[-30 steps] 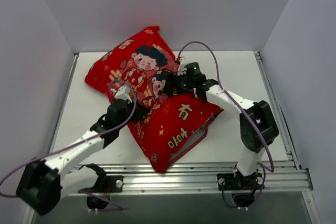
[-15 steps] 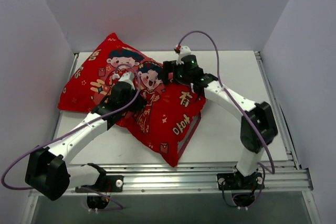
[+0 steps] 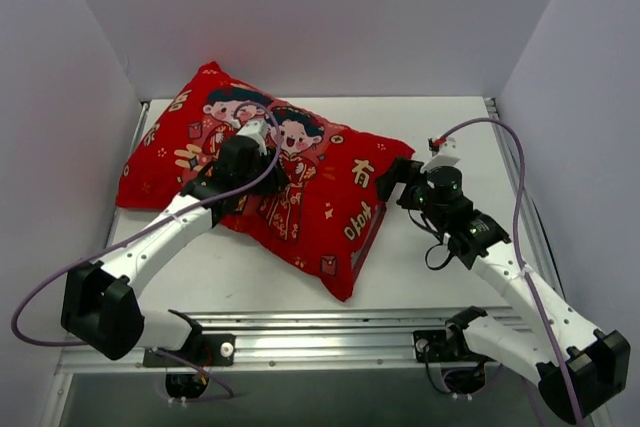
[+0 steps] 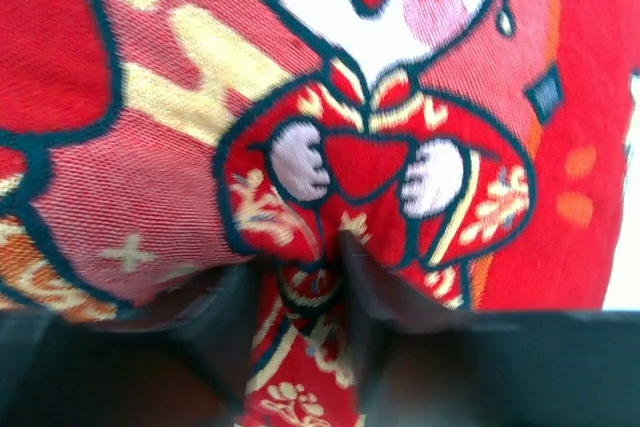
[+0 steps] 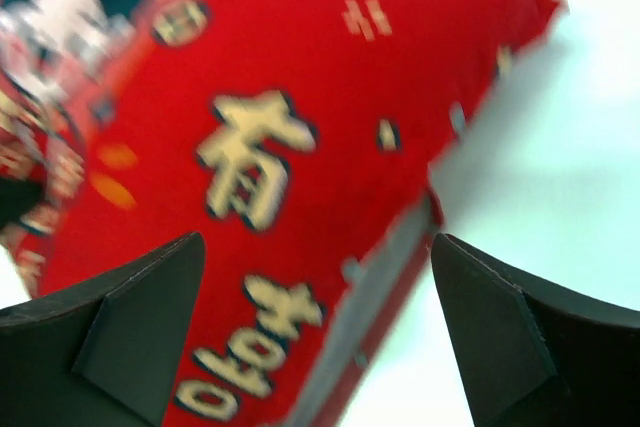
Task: Remove the pillowcase from the pillow
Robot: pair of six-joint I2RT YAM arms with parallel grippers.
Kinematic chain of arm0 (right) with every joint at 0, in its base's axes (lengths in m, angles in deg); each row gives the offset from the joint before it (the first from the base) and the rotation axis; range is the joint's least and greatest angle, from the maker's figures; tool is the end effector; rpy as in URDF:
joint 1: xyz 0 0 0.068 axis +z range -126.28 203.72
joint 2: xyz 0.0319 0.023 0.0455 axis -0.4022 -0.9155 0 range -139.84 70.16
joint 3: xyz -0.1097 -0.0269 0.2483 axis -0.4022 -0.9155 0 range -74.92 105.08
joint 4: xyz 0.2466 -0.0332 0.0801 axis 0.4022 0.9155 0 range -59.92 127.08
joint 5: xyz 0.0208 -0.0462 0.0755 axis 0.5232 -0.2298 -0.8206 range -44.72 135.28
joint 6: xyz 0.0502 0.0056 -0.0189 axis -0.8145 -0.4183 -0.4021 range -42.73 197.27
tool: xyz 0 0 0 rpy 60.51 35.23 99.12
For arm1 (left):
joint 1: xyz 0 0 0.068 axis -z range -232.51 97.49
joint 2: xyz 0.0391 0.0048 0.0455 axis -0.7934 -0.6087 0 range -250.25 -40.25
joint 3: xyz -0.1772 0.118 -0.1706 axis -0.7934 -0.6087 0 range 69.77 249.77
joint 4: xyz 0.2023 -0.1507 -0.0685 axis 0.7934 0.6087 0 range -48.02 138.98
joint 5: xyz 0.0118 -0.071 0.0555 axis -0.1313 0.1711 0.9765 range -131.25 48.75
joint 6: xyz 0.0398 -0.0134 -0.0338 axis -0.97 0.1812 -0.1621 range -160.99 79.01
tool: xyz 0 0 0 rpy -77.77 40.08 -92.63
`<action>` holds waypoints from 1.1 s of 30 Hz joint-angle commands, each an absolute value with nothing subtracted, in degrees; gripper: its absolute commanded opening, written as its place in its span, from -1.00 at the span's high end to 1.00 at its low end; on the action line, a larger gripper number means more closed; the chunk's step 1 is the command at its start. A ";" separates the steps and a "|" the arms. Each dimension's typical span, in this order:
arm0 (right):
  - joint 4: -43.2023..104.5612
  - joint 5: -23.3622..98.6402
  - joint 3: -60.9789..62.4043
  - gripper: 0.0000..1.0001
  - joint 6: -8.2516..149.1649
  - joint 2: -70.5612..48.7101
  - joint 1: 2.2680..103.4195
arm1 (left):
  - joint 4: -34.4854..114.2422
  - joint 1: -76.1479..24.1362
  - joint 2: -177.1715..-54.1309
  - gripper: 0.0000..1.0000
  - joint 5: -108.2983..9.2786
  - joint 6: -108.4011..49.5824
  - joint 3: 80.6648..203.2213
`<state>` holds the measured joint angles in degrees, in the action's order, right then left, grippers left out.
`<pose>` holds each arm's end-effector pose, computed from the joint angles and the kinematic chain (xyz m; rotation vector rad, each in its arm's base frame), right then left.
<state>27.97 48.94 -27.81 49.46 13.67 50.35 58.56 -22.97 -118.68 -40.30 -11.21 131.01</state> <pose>0.2105 0.1030 0.3390 0.0669 1.7395 0.6517 0.2699 -0.1521 0.2961 -0.0145 2.2178 -0.5701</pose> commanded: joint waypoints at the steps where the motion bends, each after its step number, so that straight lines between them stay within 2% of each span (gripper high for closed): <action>1: 32.72 48.10 -32.99 -0.81 45.63 17.32 49.65 | 58.67 -20.17 -115.15 0.01 -38.18 -15.41 134.81; 2: 32.81 46.79 -35.35 -0.80 44.76 19.07 49.64 | 60.60 -18.68 -114.17 -0.11 -36.26 -16.11 135.07; 3: 32.37 45.30 -36.59 -0.77 44.23 20.05 49.56 | 61.57 -17.01 -113.03 -0.35 -35.02 -17.51 135.25; 4: 31.59 39.89 -37.73 -0.76 43.70 20.93 49.56 | 62.54 -13.60 -111.10 -0.47 -33.96 -17.96 135.25; 7: 25.70 30.38 -42.04 -0.76 40.54 22.69 49.56 | 66.06 -7.97 -107.32 -0.66 -31.50 -18.58 134.46; 14: 12.70 24.10 -49.34 -0.99 34.21 19.63 49.64 | 71.95 2.67 -100.72 -0.68 -22.28 -18.40 131.21; 25: -3.39 17.95 -55.14 -0.99 29.72 11.10 49.99 | 71.16 4.62 -100.01 -0.68 -19.63 -19.98 130.86; 28: -5.68 17.24 -55.32 -0.90 30.25 10.04 50.69 | 70.73 4.97 -100.89 -0.68 -19.28 -20.25 131.30; 33: -5.17 17.77 -54.36 -0.53 29.90 12.14 52.19 | 69.76 6.20 -101.94 -0.68 -19.98 -20.07 131.21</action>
